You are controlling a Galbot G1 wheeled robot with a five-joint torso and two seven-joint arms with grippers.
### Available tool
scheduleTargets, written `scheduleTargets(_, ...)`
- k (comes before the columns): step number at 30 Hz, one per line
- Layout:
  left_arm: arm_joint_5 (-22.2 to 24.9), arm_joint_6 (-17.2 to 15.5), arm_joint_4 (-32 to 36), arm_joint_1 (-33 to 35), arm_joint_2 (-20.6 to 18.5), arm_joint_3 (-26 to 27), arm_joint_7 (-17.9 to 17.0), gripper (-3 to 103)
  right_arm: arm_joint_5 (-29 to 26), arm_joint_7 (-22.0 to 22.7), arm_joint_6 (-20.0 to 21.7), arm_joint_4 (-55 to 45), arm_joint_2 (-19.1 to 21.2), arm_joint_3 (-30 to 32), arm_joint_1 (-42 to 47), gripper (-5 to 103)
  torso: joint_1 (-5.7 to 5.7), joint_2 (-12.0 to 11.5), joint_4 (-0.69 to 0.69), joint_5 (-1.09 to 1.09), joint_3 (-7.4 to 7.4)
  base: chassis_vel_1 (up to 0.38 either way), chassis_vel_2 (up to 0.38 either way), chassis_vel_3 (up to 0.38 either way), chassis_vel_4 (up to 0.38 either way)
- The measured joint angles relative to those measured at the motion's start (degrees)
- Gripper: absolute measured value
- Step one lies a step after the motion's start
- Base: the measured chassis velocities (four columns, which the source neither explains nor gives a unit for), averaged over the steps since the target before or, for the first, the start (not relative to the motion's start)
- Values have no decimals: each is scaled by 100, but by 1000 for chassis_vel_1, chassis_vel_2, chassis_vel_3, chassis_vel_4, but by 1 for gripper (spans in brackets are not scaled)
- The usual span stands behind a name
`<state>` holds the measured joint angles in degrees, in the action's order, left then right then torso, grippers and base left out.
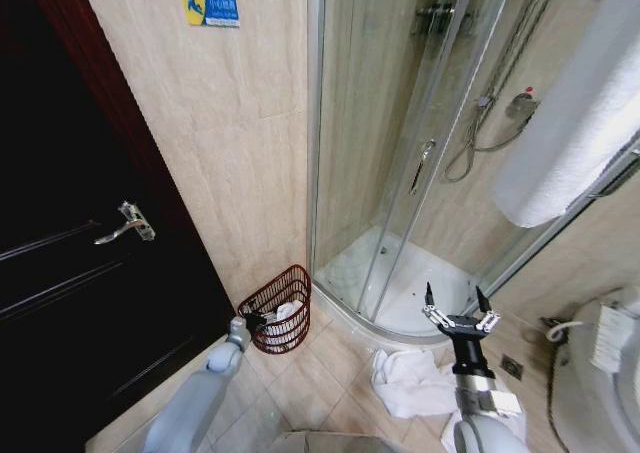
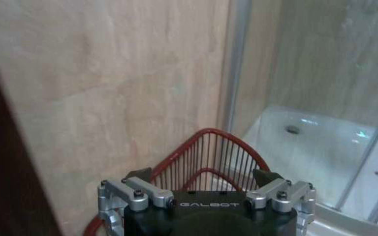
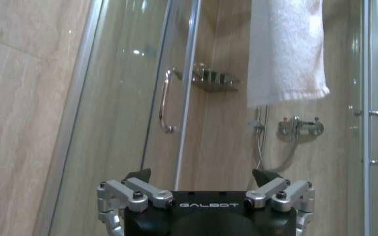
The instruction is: Discard the used towel into the hamper.
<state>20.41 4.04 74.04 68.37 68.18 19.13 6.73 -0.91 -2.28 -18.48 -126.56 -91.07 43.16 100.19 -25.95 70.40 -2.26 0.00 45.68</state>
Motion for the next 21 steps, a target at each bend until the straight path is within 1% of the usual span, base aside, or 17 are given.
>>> scheduleTargets(1, 7, -74, 230, 169, 19, 170, 12, 100, -11, 0, 75, -124, 5, -13, 19, 100, 0, 0, -2, -1, 0, 0, 0, 0, 0)
scheduleTargets(2, 7, -74, 230, 169, 19, 170, 12, 100, -11, 0, 75, -124, 5, -13, 19, 100, 0, 0, -2, -1, 0, 0, 0, 0, 0)
scheduleTargets(4, 52, -159, 660, 425, 77, 454, 118, 100, -79, -4, 243, -419, 30, -27, 44, 100, 0, 0, 0, -1, 0, 0, 0, 0, 0)
scheduleTargets(5, 113, -256, 1069, 616, 153, 751, 228, 100, -154, -13, 372, -634, 67, -26, 35, 100, 0, 0, 0, -2, 0, 0, 0, 0, 0)
scheduleTargets(6, 113, -256, 1069, 616, 153, 751, 228, 100, -154, -13, 372, -634, 67, -26, 35, 100, 0, 0, 0, -2, 0, 0, 0, 0, 0)
scheduleTargets(8, 197, -428, 1576, 834, 246, 1110, 342, 100, -268, -13, 513, -862, 110, -12, 7, 100, 0, 0, 1, 0, 0, 0, 0, 0, 0)
scheduleTargets(10, 178, -530, 2073, 1052, 350, 1477, 536, 100, -377, -6, 601, -1012, 167, 16, -14, 100, -1, 0, 1, 0, 0, 0, 0, 0, 0)
scheduleTargets(11, 178, -530, 2073, 1052, 350, 1477, 536, 100, -377, -6, 601, -1012, 167, 16, -14, 100, -1, 0, 1, 0, 0, 0, 0, 0, 0)
scheduleTargets(12, 135, -555, 2374, 1190, 423, 1663, 652, 100, -424, -4, 622, -1057, 202, 25, -23, 100, -1, 0, 0, 0, 0, 0, 0, 0, 0)
scheduleTargets(14, 140, -604, 2826, 1407, 564, 1893, 731, 100, -493, -2, 639, -1121, 237, 34, -28, 100, -1, 0, 0, 0, 0, 0, 0, 0, 0)
scheduleTargets(15, 140, -604, 2826, 1407, 564, 1893, 731, 100, -493, -2, 639, -1121, 237, 34, -28, 100, -1, 0, 0, 0, 0, 0, 0, 0, 0)
scheduleTargets(18, -24, -563, 3297, 1682, 849, 2175, 1013, 100, -601, 99, 678, -1214, 262, 19, -45, 100, -1, 0, 0, 1, 0, 0, 0, 0, 0)
scheduleTargets(21, -87, -551, 3588, 1865, 1056, 2272, 1075, 100, -719, 177, 726, -1273, 294, 25, -73, 100, -1, 0, 0, -1, 0, 0, 0, 0, 0)
